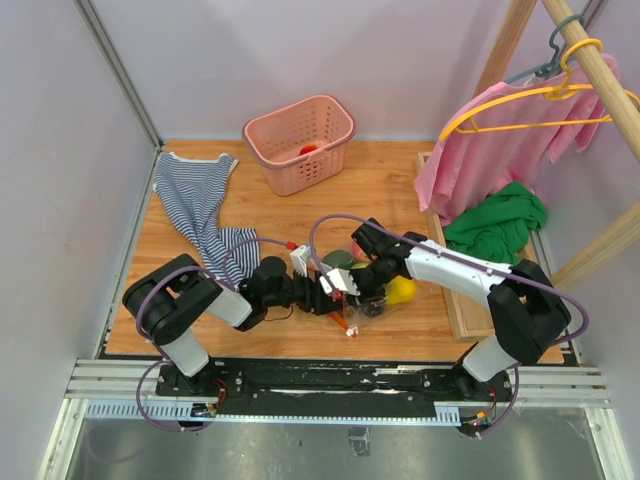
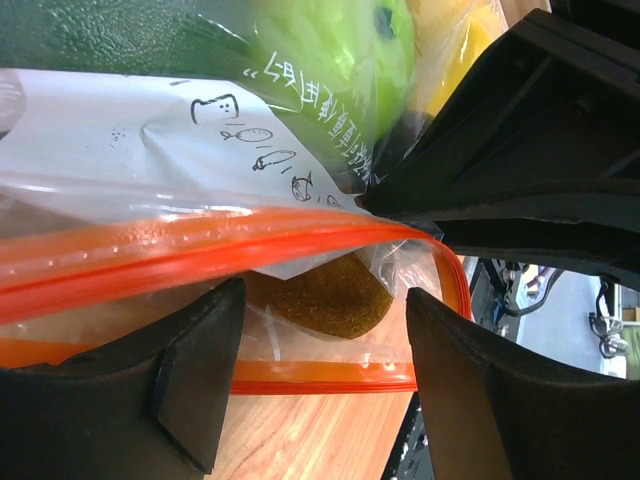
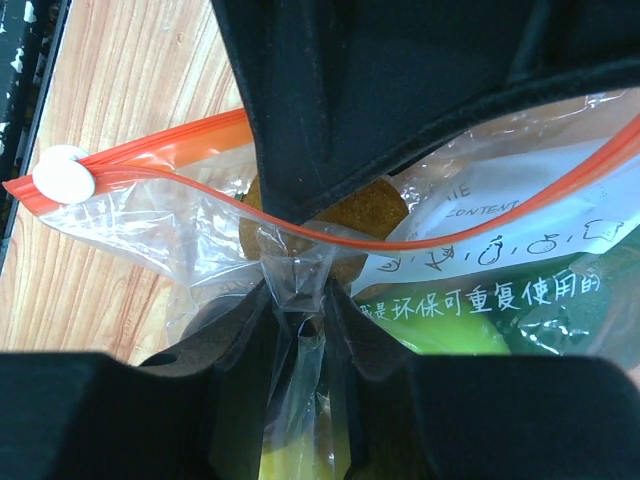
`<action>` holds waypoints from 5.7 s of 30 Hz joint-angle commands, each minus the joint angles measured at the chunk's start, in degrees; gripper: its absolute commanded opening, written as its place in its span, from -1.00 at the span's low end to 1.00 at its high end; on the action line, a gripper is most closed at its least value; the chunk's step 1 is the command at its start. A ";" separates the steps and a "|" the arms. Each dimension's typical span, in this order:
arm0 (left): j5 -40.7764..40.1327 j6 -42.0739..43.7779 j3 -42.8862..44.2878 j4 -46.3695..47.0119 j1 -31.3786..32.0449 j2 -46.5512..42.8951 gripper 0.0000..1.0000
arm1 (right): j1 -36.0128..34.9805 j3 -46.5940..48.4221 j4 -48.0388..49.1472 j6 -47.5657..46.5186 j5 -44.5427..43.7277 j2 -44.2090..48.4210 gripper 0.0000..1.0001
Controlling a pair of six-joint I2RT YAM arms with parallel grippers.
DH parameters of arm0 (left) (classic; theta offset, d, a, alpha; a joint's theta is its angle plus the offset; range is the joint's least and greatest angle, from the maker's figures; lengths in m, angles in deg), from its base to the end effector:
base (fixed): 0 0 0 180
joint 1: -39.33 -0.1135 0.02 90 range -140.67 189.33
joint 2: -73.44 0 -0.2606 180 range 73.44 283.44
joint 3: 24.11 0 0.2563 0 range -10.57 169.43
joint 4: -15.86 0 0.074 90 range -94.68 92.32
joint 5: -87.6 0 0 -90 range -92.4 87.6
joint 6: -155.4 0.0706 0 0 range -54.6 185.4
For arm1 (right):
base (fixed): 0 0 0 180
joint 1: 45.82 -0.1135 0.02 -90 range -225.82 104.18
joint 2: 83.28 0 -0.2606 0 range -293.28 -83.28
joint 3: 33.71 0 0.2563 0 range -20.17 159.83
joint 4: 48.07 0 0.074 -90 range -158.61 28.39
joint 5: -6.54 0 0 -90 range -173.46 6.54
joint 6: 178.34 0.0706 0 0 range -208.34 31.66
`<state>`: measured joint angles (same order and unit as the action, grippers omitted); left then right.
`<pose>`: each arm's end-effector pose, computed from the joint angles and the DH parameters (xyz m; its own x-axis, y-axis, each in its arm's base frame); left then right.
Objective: Open the zip-top bag and remove the fake food
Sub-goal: Pick up the fake fruit from the zipper food storage bag, then place the fake fruit in the bin.
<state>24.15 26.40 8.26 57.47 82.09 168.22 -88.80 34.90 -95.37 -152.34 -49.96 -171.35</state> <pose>0.1905 -0.2191 0.0973 -0.7779 -0.0474 -0.6266 0.5463 0.4417 -0.7117 0.1968 0.2367 0.1665 0.3595 -0.6895 -0.6288 -0.9233 -0.3607 -0.1323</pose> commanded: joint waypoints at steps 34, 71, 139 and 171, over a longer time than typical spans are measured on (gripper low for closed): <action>-13.58 -5.99 -1.93 -2.08 7.95 2.02 0.44 | 2.20 4.26 -0.18 10.14 2.78 -6.15 -0.96; -17.67 -6.10 -3.16 -9.35 7.86 -5.16 0.41 | 3.68 5.62 1.36 16.53 4.48 -7.78 -0.98; -21.05 -5.96 -9.79 -33.87 -9.19 -53.44 -0.54 | 6.08 8.21 -2.34 17.87 10.23 -4.22 -0.18; -8.90 11.62 38.34 -27.17 -29.18 -12.91 -0.54 | 7.31 11.64 -14.18 6.99 9.09 6.35 0.62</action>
<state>16.15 32.74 40.78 31.60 53.41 151.57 -83.62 43.51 -106.65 -144.19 -40.30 -167.24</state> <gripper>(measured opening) 0.537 0.805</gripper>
